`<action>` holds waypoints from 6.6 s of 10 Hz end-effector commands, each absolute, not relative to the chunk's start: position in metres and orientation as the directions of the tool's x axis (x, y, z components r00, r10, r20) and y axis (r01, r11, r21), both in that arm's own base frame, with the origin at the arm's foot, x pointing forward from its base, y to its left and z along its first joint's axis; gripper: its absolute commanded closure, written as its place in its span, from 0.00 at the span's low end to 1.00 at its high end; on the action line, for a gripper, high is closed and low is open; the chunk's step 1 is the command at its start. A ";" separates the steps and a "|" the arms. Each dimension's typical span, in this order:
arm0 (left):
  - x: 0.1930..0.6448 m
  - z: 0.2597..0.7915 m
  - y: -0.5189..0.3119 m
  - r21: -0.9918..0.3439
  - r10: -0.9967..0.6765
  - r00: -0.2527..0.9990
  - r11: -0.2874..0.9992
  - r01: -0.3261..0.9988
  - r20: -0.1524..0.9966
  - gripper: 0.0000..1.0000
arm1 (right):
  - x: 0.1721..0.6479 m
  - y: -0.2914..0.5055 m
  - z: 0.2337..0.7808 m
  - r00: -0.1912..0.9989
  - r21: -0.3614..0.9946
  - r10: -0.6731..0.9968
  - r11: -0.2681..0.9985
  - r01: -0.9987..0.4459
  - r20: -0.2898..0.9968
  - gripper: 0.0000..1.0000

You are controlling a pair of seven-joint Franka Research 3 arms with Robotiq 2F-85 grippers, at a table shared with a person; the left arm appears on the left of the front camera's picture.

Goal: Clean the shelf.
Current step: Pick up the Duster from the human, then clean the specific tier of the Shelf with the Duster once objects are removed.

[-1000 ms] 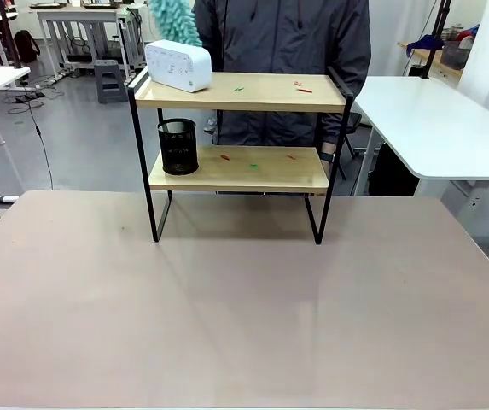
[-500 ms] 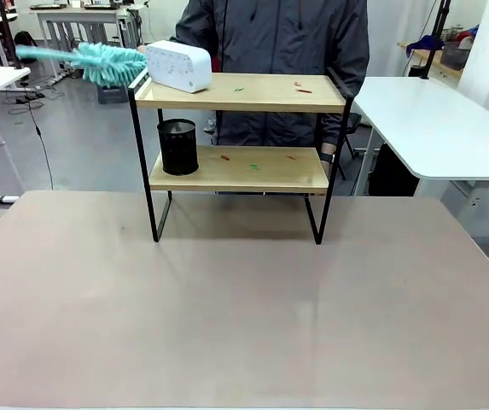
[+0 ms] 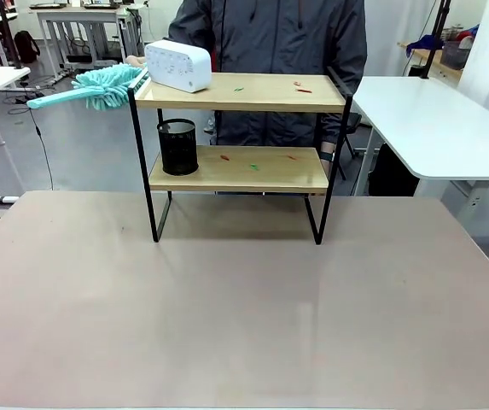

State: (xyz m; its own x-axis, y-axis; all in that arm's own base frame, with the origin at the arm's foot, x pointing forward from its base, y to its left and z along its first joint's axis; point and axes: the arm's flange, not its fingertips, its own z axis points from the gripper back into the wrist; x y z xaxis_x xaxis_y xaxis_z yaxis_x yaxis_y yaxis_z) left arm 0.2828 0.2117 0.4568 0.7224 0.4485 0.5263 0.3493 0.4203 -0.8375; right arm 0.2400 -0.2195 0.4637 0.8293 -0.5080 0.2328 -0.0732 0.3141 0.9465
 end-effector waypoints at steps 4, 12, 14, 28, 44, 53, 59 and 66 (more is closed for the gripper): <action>0.392 0.530 0.217 -0.967 0.527 0.818 0.215 0.134 0.231 0.00 | 0.242 -0.220 0.465 0.822 0.943 -0.506 0.315 -0.108 0.263 0.00; 0.600 0.520 0.157 -0.976 0.348 0.933 0.157 -0.150 -0.087 0.00 | 0.242 -0.220 0.465 0.822 0.943 -0.506 0.315 -0.108 0.263 0.00; 0.593 0.503 0.121 -0.973 0.244 0.962 0.163 -0.165 -0.122 0.00 | 0.242 -0.220 0.465 0.822 0.943 -0.506 0.315 -0.108 0.263 0.00; 0.572 0.485 0.048 -0.996 0.214 0.975 0.058 -0.071 -0.057 1.00 | 0.242 -0.220 0.465 0.822 0.943 -0.506 0.315 -0.108 0.263 0.00; 0.325 0.452 0.199 -0.672 -0.183 0.899 0.609 0.422 0.398 1.00 | 0.242 -0.220 0.465 0.822 0.943 -0.506 0.315 -0.108 0.263 0.00; 0.323 0.464 0.213 -0.717 -0.175 0.924 0.587 0.376 0.341 1.00 | 0.242 -0.220 0.465 0.822 0.943 -0.506 0.315 -0.108 0.263 0.00; 0.323 0.464 0.213 -0.717 -0.175 0.924 0.587 0.376 0.341 1.00 | 0.242 -0.220 0.465 0.822 0.943 -0.506 0.315 -0.108 0.263 0.00; 0.323 0.460 0.211 -0.706 -0.184 0.921 0.597 0.382 0.343 0.88 | 0.242 -0.220 0.465 0.822 0.943 -0.506 0.315 -0.108 0.263 0.00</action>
